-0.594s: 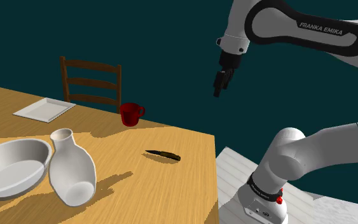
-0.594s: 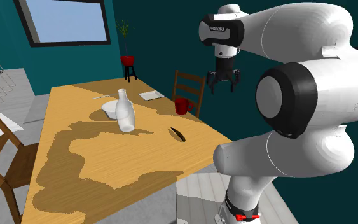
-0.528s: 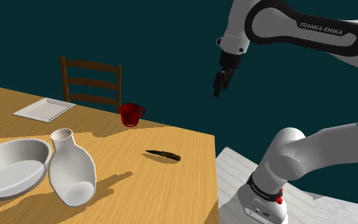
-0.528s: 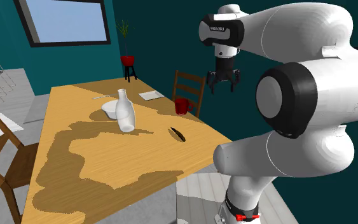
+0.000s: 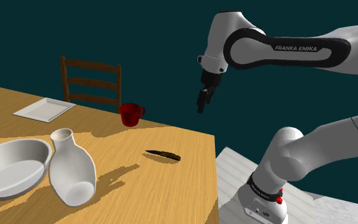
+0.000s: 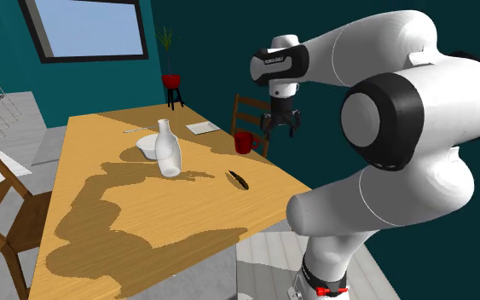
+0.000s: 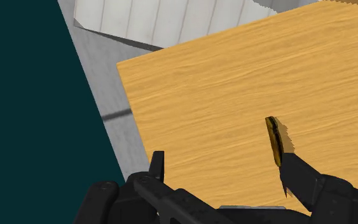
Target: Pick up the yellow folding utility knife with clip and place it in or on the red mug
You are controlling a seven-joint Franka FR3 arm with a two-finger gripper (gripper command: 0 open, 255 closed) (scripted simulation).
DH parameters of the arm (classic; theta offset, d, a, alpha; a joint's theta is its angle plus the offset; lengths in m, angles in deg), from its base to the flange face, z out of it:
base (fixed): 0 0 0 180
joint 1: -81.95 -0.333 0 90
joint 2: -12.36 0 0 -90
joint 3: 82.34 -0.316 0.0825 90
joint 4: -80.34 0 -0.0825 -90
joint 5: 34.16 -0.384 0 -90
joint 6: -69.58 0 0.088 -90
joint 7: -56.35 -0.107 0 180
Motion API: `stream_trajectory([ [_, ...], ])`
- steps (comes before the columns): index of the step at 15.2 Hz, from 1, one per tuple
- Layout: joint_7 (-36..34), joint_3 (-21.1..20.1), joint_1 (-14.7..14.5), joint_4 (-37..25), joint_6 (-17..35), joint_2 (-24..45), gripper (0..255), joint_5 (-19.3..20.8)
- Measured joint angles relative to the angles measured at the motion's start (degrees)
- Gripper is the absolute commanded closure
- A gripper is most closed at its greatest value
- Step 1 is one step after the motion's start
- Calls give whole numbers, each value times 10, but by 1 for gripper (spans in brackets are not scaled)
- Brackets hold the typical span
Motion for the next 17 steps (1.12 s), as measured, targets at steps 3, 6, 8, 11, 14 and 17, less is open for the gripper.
stream_trajectory([
  [3,2,-17,-13,14,52,37,0,-9],
  [6,2,-36,-27,33,109,73,0,-17],
  [8,1,-49,-37,43,144,97,0,-22],
  [11,-2,-70,-49,41,191,144,0,-25],
  [14,-3,-89,-58,42,243,195,0,-23],
  [17,-12,-110,-67,33,291,251,0,-14],
])
